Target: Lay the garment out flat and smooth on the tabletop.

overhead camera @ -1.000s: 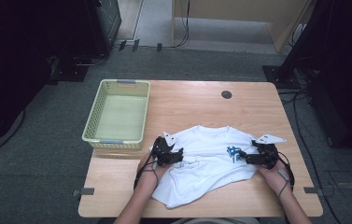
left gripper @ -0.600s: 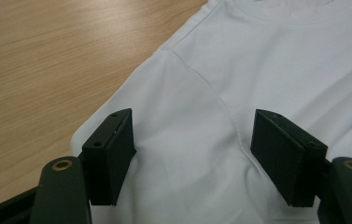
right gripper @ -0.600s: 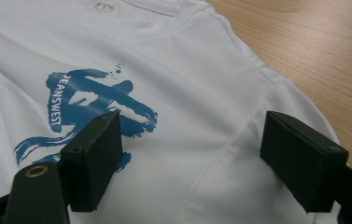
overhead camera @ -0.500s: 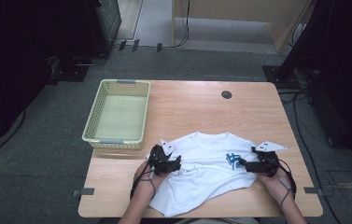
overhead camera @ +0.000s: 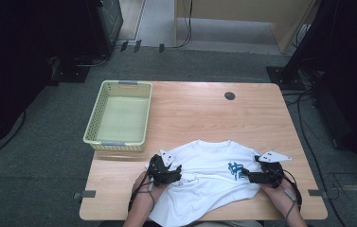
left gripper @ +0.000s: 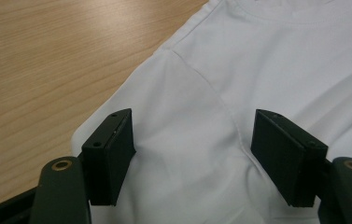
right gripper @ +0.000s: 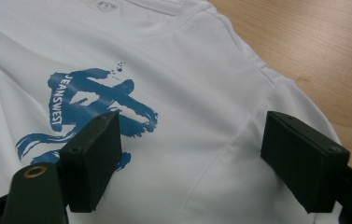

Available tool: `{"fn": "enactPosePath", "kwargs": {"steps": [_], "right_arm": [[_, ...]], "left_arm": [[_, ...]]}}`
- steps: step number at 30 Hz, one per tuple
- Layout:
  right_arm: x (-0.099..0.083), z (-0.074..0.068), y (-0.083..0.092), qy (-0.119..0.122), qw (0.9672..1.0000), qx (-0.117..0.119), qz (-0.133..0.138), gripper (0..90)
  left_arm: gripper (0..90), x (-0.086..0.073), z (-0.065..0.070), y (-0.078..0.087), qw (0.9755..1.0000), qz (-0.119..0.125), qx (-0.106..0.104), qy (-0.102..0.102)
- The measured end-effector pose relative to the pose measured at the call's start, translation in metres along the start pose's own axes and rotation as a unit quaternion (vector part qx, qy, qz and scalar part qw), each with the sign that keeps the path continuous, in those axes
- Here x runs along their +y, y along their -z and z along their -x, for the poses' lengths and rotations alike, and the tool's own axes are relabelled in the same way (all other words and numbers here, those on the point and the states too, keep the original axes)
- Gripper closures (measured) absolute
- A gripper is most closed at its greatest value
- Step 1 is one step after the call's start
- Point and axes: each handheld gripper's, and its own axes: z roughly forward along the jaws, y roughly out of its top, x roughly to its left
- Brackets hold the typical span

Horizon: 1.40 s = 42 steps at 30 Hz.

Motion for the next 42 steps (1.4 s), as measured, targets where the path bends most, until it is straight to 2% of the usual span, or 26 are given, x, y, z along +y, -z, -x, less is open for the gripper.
{"fn": "enactPosePath", "kwargs": {"steps": [8, 28, 37, 40, 42], "right_arm": [[-0.007, -0.014, 0.009, 0.005, 1.0, 0.002, -0.008, 20.8], [-0.025, -0.043, 0.027, 0.018, 0.9996, 0.019, -0.011, 20.5], [-0.037, -0.057, 0.038, 0.024, 0.9994, 0.023, -0.006, 20.3], [-0.038, -0.058, 0.039, 0.025, 0.9994, 0.025, -0.005, 20.3], [-0.037, -0.056, 0.039, 0.018, 0.9991, 0.038, -0.002, 21.3]], "left_arm": [[30.8, -0.012, 0.005, 0.014, 1.0, -0.004, 0.0, -0.001], [30.4, -0.046, 0.016, 0.046, 1.0, 0.005, 0.003, 0.003], [29.3, -0.054, 0.019, 0.055, 1.0, 0.0, 0.006, 0.005], [28.8, -0.055, 0.017, 0.055, 1.0, 0.004, 0.0, 0.003], [29.0, -0.052, 0.016, 0.055, 1.0, 0.003, -0.004, 0.006]]}}
